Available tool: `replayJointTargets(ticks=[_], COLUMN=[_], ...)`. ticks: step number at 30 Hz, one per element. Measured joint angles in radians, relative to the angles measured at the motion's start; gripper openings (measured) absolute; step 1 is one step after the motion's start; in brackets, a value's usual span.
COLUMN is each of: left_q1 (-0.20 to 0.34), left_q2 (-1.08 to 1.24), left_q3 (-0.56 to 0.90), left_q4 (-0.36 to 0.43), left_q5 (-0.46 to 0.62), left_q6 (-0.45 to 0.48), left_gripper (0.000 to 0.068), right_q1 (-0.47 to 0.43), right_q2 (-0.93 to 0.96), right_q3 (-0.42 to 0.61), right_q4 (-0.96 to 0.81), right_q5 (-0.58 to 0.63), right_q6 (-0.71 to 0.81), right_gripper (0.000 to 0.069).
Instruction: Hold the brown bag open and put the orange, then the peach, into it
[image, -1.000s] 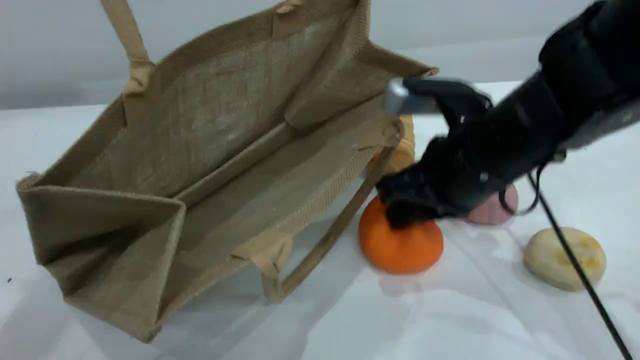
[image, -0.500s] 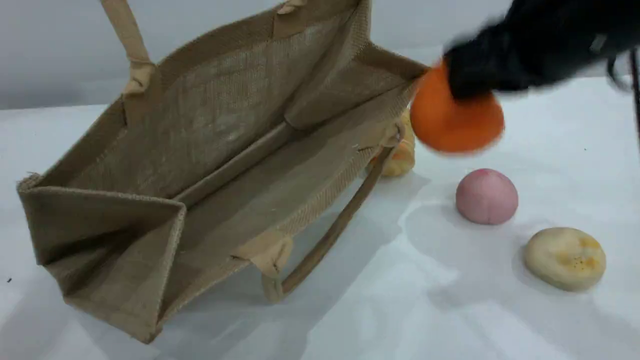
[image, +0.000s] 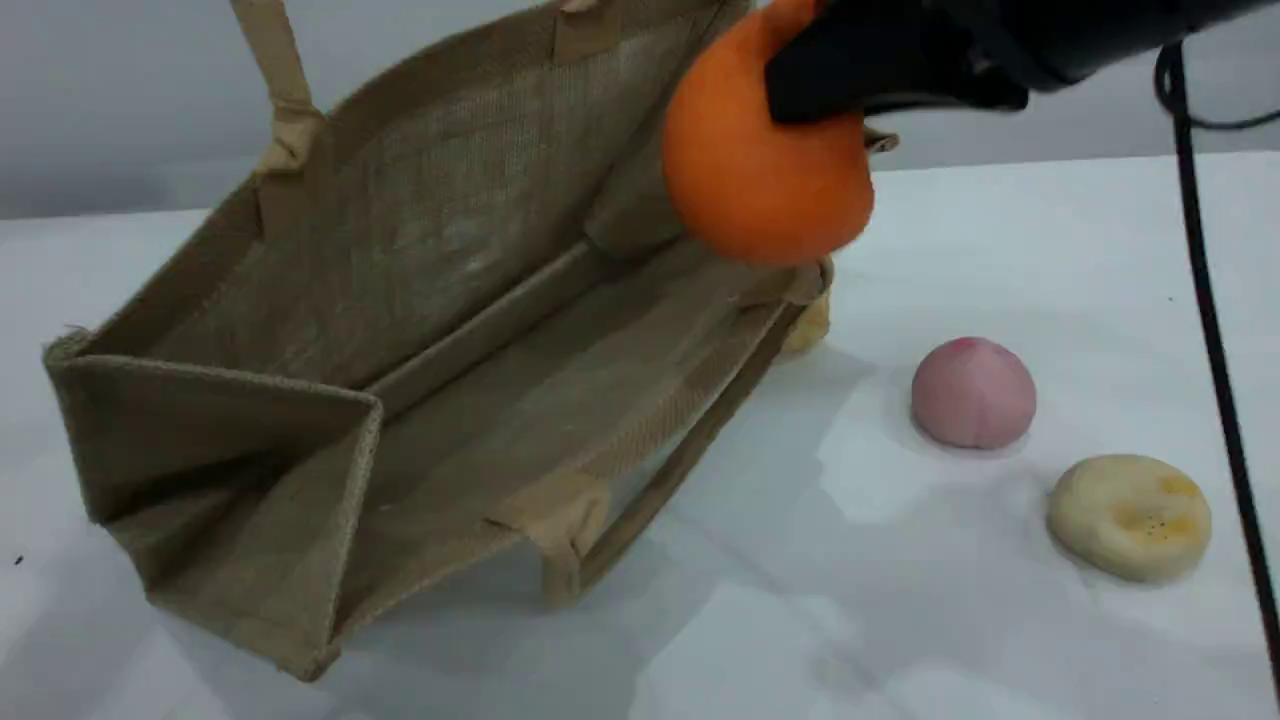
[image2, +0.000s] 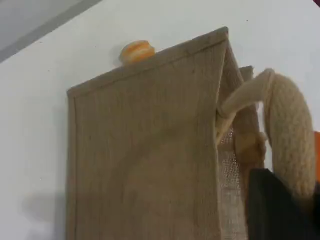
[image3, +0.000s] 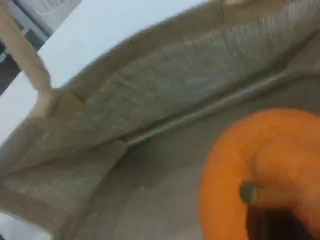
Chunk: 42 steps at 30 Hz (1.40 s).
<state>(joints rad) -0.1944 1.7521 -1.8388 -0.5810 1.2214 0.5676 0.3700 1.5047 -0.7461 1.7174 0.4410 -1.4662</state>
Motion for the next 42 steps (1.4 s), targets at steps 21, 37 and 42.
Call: replayJointTargets(ticks=[21, 37, 42], left_q1=[0.000, 0.000, 0.000], left_q2=[-0.001, -0.001, -0.001], left_q3=[0.000, 0.000, 0.000], left_q4=[-0.001, -0.001, -0.001], left_q5=[0.000, 0.000, 0.001], left_q6=[0.001, -0.001, -0.002], left_gripper=[0.0074, 0.0074, 0.0074], right_q1=[0.150, 0.150, 0.140], right_q2=[0.427, 0.599, 0.536], right_q3=[-0.326, -0.466, -0.466], right_q4=[0.028, 0.028, -0.009], right_q5=[0.048, 0.122, 0.131], right_q6=[-0.090, -0.091, -0.042], right_gripper=[0.0023, 0.0308, 0.0430])
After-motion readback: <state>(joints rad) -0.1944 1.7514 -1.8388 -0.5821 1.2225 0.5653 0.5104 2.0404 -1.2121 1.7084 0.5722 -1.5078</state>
